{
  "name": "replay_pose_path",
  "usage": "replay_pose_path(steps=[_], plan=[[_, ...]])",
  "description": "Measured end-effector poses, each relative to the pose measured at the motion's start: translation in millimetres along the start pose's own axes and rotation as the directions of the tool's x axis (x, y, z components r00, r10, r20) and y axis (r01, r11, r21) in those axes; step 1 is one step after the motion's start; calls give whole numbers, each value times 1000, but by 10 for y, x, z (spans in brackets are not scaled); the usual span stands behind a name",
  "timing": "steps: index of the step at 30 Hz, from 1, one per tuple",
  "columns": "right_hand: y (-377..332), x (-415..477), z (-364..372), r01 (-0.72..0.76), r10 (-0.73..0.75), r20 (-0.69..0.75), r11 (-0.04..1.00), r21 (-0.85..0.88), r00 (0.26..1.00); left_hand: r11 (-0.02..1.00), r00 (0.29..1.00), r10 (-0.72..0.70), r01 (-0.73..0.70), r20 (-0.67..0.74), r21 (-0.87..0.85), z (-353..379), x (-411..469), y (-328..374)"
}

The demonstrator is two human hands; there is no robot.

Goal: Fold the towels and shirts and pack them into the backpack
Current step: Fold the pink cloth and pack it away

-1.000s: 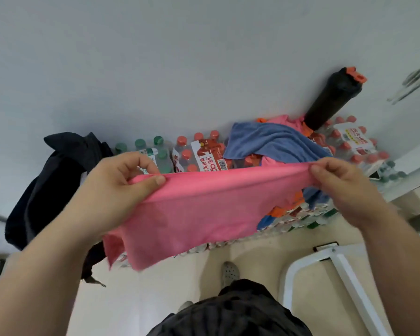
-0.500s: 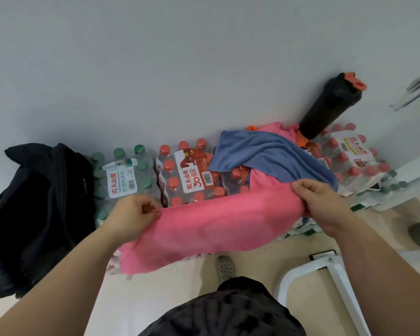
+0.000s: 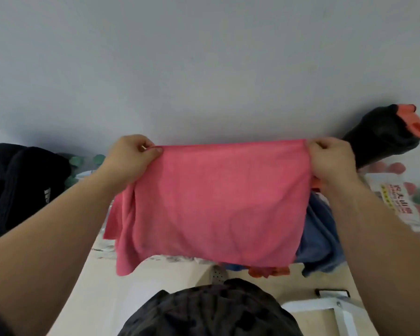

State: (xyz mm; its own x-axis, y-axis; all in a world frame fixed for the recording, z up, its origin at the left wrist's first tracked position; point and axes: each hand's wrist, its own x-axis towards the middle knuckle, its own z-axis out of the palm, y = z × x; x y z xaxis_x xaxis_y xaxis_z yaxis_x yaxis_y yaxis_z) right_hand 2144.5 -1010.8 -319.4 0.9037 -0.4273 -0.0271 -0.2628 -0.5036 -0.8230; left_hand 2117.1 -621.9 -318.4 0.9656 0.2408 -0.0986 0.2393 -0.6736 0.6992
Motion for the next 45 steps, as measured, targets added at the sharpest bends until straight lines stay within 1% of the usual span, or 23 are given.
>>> replay_pose_path(steps=[2,3,5,7,9,11,13,14,16,20,24,26,27,28,30,32,33,34,37,39,40,42,45], plan=[[-14,101,162,117,-132,-94,982,-151,987,989,992,61,-45,-110,138,134,164,85],[-12,94,246,138,-158,-103,973,-183,982,981,989,67,-41,-132,189,217,215,79],[59,-4,408,174,-197,-89,961,-215,976,965,992,27,5,-121,261,397,241,-34],[181,-218,554,284,-307,-18,899,-333,952,939,994,31,6,-103,342,572,125,-146],[286,-519,677,435,-398,180,777,-455,900,907,986,139,-91,-88,411,747,-101,-227],[358,-784,768,545,-357,422,657,-521,834,856,974,227,-204,8,476,942,-392,-302],[424,-901,832,616,-280,573,559,-555,770,808,968,209,-249,136,534,1133,-650,-359],[435,-893,843,633,-266,600,536,-559,755,791,965,185,-258,184,556,1204,-725,-384],[440,-793,807,643,-254,615,516,-567,746,769,964,144,-250,222,588,1283,-744,-449],[670,-480,541,685,-237,664,452,-571,709,738,982,83,-177,172,651,1259,-562,-457],[816,-221,361,765,-285,730,424,-485,621,721,982,72,-171,173,672,1273,-445,-404],[775,-172,377,767,-283,740,449,-459,610,718,984,53,-157,171,679,1274,-402,-394],[738,-175,388,747,-288,727,494,-446,624,713,984,41,-150,172,685,1270,-390,-388],[703,-193,386,707,-305,690,568,-422,657,709,984,35,-148,175,689,1265,-387,-370],[683,-275,307,592,-363,538,727,-348,761,716,981,61,-171,184,677,1264,-422,-291],[715,-376,138,529,-435,324,789,-312,840,742,966,147,-250,213,622,1298,-509,-120],[749,-430,29,500,-436,256,812,-302,863,748,947,207,-316,247,583,1336,-564,2],[797,-490,-79,464,-409,231,837,-292,883,744,917,273,-393,292,540,1390,-622,139],[954,-687,-337,349,-245,305,865,-360,921,669,778,451,-620,438,411,1616,-767,569],[1021,-830,-422,319,-130,402,835,-449,906,598,694,503,-709,515,373,1789,-807,762],[1030,-903,-435,315,-81,446,819,-480,891,573,670,507,-732,543,369,1868,-812,801],[1033,-1030,-412,302,-21,486,806,-509,874,542,656,483,-744,581,390,1991,-805,779],[1034,-1154,-342,288,-52,451,832,-474,891,506,666,436,-738,606,447,2088,-784,648]])
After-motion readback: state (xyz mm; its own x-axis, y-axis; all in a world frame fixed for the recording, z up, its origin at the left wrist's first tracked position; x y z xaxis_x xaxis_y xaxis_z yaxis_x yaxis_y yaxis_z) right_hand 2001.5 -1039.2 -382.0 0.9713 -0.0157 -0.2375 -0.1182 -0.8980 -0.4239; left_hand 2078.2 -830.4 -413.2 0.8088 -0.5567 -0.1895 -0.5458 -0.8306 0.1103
